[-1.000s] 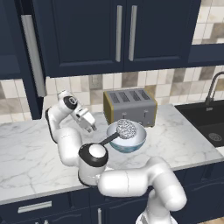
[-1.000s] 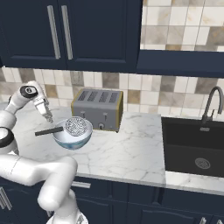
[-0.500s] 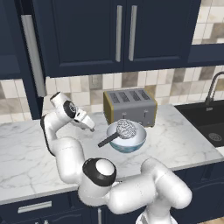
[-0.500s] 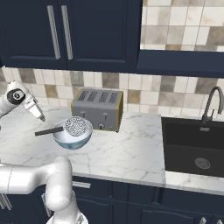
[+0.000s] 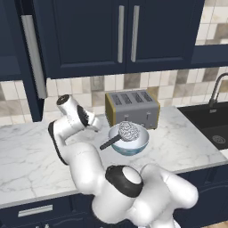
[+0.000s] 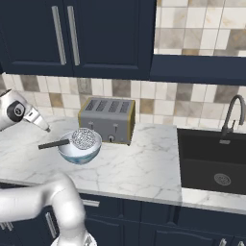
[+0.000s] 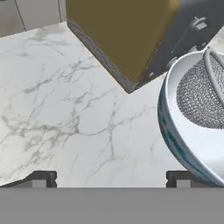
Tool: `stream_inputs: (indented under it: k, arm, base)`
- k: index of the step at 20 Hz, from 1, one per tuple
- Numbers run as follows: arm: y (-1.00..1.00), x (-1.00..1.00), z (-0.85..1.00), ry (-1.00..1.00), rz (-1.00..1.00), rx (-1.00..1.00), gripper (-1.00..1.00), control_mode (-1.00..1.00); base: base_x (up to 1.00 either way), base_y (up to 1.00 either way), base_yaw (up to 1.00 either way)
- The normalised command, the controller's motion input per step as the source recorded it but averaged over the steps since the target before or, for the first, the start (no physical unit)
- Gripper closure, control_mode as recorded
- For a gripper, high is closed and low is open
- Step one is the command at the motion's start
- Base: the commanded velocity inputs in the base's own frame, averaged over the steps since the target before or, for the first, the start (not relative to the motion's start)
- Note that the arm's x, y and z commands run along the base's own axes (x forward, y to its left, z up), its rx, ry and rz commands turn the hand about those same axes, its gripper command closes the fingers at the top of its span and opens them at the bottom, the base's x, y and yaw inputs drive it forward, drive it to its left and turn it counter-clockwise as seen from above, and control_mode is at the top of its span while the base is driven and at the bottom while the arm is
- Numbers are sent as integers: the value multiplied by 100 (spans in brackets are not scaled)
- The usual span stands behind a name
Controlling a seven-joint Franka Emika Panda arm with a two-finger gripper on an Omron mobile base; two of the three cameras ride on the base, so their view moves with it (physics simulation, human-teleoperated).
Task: Open the cabinet and setup a tea strainer by placing it in the bowl upright.
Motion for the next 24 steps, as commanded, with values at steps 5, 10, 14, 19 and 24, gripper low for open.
stream_inputs:
  k: [5,10,14,19,24]
  arm:
    - [-1,-45,62,-27,35,12,-100,-100]
    - [-41,-80,20,-16,30,12,-100,-100]
    - [-62,-99,31,-13,23,11,-100,-100]
    - [-82,-73,43,-14,21,2,-100,-100]
    - [-81,-64,56,-15,20,0,-100,-100]
  base:
    - [0,0,0]
    - [0,0,0]
    - [0,0,0]
    - [0,0,0]
    - [0,0,0]
